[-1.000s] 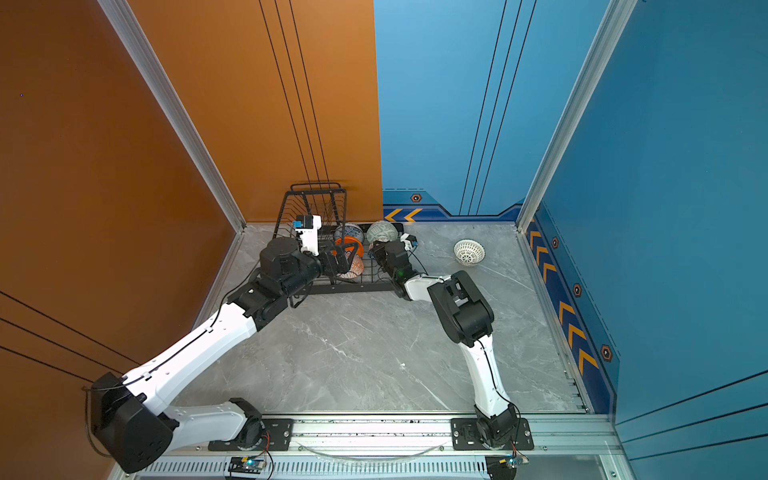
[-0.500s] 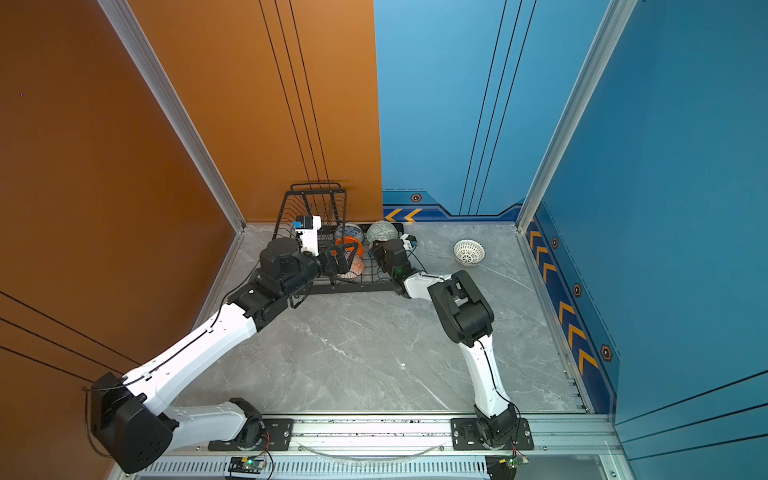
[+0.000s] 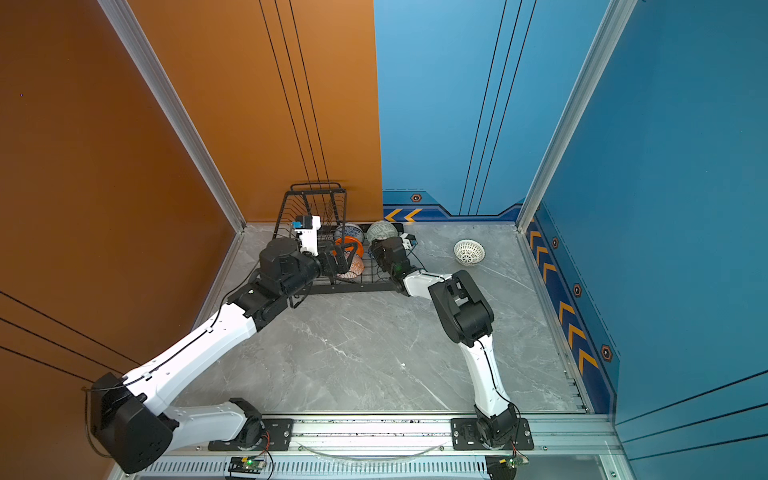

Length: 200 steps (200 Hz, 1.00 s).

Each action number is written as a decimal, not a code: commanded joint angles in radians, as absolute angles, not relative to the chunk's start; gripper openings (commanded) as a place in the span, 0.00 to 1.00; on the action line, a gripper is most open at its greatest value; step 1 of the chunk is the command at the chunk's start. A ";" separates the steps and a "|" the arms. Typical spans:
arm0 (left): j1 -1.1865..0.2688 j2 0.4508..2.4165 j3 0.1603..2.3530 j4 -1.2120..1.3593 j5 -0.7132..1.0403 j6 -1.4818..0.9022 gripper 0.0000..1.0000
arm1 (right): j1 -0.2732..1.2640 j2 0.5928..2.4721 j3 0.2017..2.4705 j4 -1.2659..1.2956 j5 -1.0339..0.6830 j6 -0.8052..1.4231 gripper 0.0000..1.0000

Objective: Load the bowls into the dish rack

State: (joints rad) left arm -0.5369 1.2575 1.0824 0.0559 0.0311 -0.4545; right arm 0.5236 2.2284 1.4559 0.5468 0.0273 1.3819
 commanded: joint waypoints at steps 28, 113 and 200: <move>-0.533 1.229 1.072 0.067 0.037 -0.457 0.98 | 0.518 2.208 1.479 0.502 0.014 1.343 0.44; -0.547 1.213 1.071 0.054 0.018 -0.443 0.98 | 0.517 2.137 1.448 0.495 0.003 1.301 0.65; -0.591 1.176 1.094 -0.017 -0.015 -0.430 0.98 | 0.511 1.997 1.375 0.482 -0.022 1.244 1.00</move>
State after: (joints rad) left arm -0.5858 1.2026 1.0809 0.0204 0.0048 -0.4377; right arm 0.5205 2.0892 1.4040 0.5041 -0.0044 1.2972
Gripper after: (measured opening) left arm 0.980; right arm 0.971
